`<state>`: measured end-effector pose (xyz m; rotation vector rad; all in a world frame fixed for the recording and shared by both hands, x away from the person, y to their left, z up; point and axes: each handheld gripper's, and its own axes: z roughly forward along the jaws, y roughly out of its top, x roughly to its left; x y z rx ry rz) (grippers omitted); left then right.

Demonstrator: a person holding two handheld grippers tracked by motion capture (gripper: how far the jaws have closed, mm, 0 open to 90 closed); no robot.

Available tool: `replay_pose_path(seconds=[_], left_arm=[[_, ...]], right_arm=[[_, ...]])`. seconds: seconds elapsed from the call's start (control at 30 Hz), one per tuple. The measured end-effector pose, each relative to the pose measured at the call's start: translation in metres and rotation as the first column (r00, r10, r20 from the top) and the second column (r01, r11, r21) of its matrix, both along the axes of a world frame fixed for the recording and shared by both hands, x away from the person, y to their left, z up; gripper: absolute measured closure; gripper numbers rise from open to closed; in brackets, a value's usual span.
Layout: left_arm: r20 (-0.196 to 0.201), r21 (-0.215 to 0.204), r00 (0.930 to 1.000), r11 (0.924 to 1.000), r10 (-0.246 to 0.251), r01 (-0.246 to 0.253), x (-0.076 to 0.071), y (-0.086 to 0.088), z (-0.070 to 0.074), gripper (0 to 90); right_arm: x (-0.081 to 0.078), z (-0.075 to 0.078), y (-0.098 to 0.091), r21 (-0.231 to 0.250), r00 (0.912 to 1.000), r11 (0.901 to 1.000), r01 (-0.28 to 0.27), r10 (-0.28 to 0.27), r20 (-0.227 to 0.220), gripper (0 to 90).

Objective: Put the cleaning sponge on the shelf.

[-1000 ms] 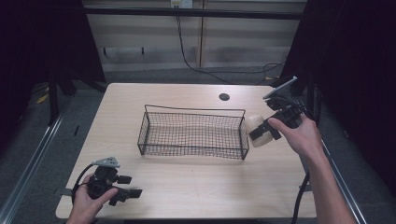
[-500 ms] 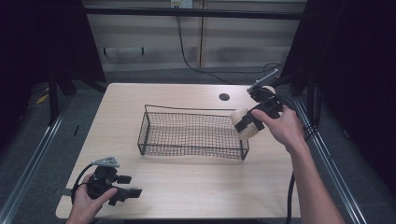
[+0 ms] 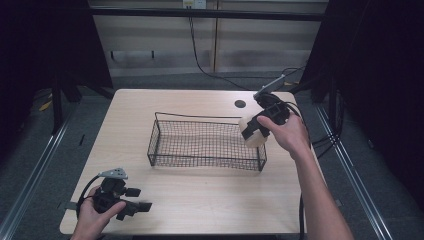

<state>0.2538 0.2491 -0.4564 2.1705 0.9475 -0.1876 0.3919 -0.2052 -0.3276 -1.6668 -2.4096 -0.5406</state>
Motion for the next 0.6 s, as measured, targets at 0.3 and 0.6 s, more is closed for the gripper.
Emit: replay_pose_path(seconds=[0.3, 0.6], left_arm=[[0.005, 0.001, 1.0000, 1.0000, -0.005, 0.005, 0.000, 0.001, 0.001, 22.5], [0.008, -0.003, 1.0000, 1.0000, -0.001, 0.001, 0.000, 0.001, 0.001, 22.5]], right_arm=[[0.008, -0.012, 0.004, -0.024, 0.9989, 0.9987, 0.044, -0.045, -0.015, 25.0], [0.013, -0.026, 0.010, -0.056, 0.9963, 0.9953, 0.079, -0.080, -0.031, 25.0]])
